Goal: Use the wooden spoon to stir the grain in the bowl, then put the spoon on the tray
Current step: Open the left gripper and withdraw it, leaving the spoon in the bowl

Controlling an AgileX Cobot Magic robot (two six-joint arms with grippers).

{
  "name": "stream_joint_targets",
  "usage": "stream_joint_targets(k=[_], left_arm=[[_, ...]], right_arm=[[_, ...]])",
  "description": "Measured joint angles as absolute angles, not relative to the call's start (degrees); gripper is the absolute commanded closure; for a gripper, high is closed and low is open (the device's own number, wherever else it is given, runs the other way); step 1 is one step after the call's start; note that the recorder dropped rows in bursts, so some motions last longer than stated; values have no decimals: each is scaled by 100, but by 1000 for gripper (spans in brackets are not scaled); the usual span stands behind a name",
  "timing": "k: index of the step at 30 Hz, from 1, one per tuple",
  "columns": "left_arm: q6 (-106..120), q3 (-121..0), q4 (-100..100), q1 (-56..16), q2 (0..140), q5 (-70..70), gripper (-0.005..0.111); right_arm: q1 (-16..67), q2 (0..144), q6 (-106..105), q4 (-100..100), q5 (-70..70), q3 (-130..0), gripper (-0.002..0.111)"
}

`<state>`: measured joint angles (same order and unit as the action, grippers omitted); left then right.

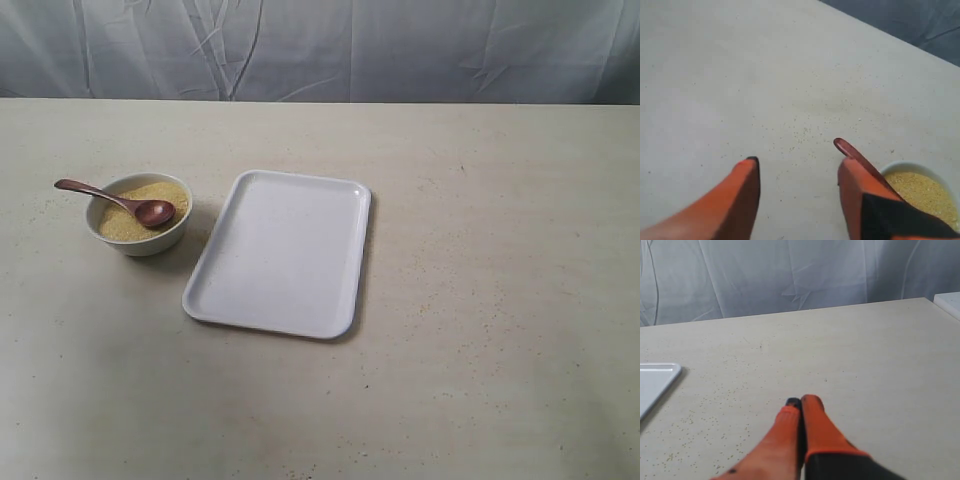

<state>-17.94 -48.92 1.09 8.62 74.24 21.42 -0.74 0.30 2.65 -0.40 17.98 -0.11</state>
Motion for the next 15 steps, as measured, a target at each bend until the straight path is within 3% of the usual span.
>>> stream_joint_targets(k=[7, 15], left_arm=[[-1231, -4892, -147, 791, 7007, 2215, 64], [-37, -4892, -175, -51, 6844, 2213, 107]], right_arm=[[-74, 30, 265, -40, 1798, -11, 108], [-74, 30, 265, -40, 1798, -11, 108]])
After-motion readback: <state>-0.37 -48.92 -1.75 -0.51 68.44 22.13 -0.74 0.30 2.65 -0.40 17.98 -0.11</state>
